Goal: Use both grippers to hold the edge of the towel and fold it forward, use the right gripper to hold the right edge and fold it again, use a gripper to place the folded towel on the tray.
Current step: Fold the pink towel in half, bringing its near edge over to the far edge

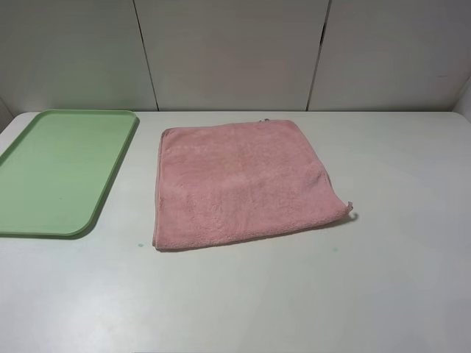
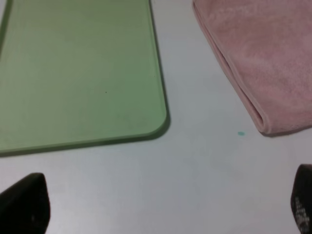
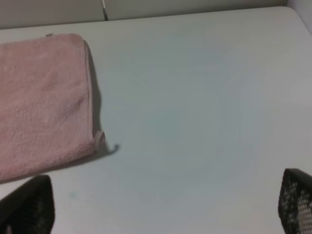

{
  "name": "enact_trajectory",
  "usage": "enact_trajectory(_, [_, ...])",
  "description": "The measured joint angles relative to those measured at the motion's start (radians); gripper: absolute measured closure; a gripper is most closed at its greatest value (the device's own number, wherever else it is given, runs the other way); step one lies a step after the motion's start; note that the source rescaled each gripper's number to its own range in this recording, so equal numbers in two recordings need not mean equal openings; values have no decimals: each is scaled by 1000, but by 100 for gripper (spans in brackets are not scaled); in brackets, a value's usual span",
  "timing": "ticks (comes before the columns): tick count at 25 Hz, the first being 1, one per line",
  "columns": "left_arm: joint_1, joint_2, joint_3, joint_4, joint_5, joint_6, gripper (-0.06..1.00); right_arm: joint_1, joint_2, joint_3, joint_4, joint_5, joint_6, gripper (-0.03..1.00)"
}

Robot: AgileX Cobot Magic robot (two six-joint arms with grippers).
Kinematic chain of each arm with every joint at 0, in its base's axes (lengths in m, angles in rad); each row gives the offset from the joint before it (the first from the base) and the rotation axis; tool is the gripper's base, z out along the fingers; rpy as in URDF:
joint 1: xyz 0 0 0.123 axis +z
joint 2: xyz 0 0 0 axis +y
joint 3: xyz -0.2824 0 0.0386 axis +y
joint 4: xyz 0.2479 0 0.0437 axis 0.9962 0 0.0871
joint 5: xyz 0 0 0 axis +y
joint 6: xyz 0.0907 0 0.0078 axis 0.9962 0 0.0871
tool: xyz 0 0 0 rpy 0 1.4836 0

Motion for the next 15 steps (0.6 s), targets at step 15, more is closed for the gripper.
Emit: enact_trajectory(15, [0,0,0,5,0,0,-5,0,0,0,0,0,0,-3])
